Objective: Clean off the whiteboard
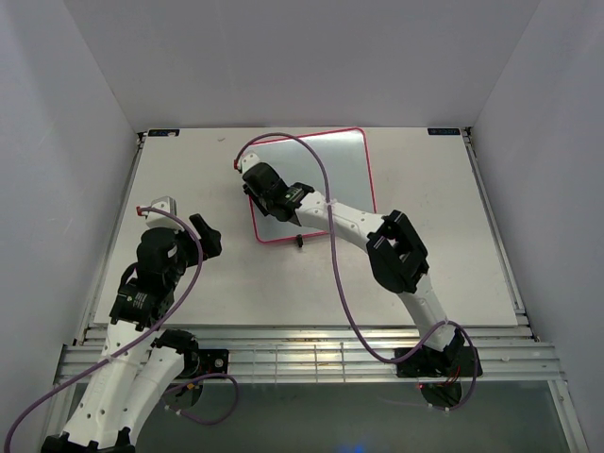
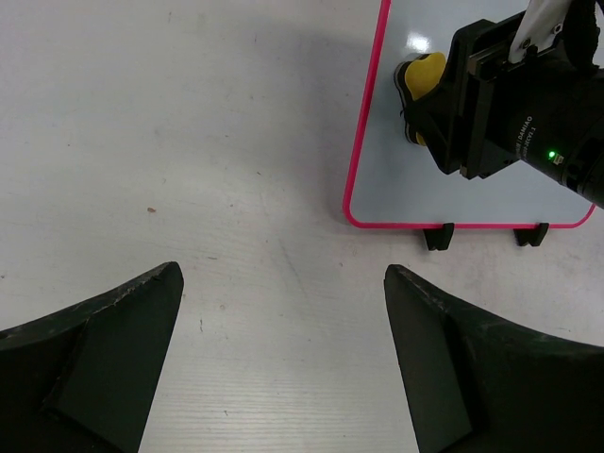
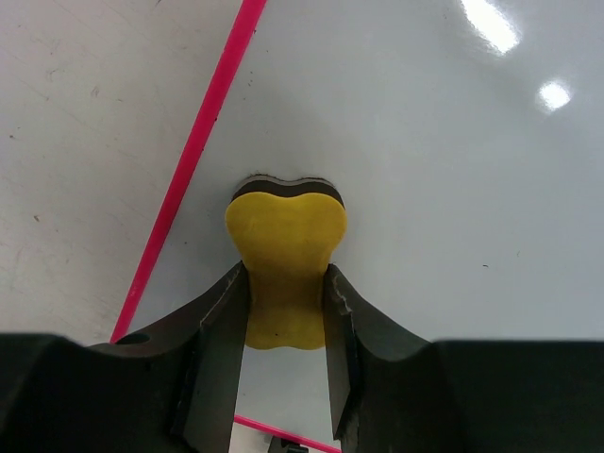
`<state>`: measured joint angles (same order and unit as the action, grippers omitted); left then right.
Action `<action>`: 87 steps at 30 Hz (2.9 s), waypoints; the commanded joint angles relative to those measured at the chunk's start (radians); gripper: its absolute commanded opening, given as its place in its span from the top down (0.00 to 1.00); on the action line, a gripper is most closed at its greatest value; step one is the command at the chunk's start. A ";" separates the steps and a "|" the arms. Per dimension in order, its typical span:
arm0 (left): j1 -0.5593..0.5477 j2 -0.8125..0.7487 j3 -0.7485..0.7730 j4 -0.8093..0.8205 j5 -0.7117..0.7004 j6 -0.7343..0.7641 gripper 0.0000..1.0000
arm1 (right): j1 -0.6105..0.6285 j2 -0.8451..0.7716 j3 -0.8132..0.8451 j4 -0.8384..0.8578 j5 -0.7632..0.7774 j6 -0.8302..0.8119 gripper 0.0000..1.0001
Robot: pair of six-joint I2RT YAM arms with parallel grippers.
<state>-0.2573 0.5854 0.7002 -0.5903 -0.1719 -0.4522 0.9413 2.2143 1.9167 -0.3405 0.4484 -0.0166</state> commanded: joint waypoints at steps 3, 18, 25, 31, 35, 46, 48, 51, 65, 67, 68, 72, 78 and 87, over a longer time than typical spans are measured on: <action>-0.002 -0.009 -0.002 0.023 0.014 0.009 0.02 | -0.015 -0.027 -0.038 0.043 0.042 -0.023 0.73; -0.002 -0.013 -0.004 0.027 0.028 0.012 0.02 | -0.075 -0.143 -0.232 0.101 0.072 -0.008 0.73; -0.002 -0.018 -0.005 0.026 0.029 0.014 0.02 | -0.067 -0.145 -0.229 0.090 0.023 0.009 0.73; -0.002 -0.016 -0.005 0.027 0.032 0.014 0.02 | -0.035 -0.114 -0.185 0.038 0.006 0.009 0.74; -0.002 -0.024 -0.005 0.027 0.032 0.015 0.02 | -0.021 -0.097 -0.163 0.003 -0.005 0.032 0.74; -0.002 -0.032 -0.005 0.029 0.034 0.015 0.02 | 0.010 -0.045 -0.108 -0.063 -0.008 0.038 0.74; -0.002 -0.033 -0.007 0.029 0.034 0.015 0.02 | 0.014 -0.031 -0.088 -0.084 -0.008 0.037 0.74; -0.002 -0.035 -0.007 0.030 0.035 0.015 0.02 | 0.022 -0.019 -0.061 -0.109 -0.011 0.037 0.74; -0.002 -0.044 -0.007 0.029 0.011 0.012 0.02 | -0.117 -0.731 -0.595 0.020 -0.177 0.185 0.73; -0.002 -0.041 -0.007 0.026 0.003 0.007 0.02 | -0.224 -0.841 -0.792 -0.009 -0.220 0.277 0.72; -0.002 -0.039 -0.005 0.024 0.002 0.007 0.02 | -0.348 -0.929 -0.848 -0.058 -0.230 0.302 0.71; -0.002 -0.032 -0.002 0.021 -0.008 0.003 0.02 | -0.528 -1.054 -1.064 -0.164 -0.197 0.333 0.71; -0.002 -0.021 0.008 0.004 -0.026 0.001 0.02 | -0.599 -1.058 -1.226 -0.196 -0.220 0.328 0.67; -0.002 -0.009 0.044 -0.020 -0.032 0.000 0.02 | -0.598 -1.019 -1.230 -0.204 -0.310 0.314 0.41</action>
<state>-0.2573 0.5697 0.7017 -0.5865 -0.1909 -0.4488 0.3443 1.1973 0.6525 -0.5499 0.1726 0.2989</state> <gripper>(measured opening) 0.979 0.568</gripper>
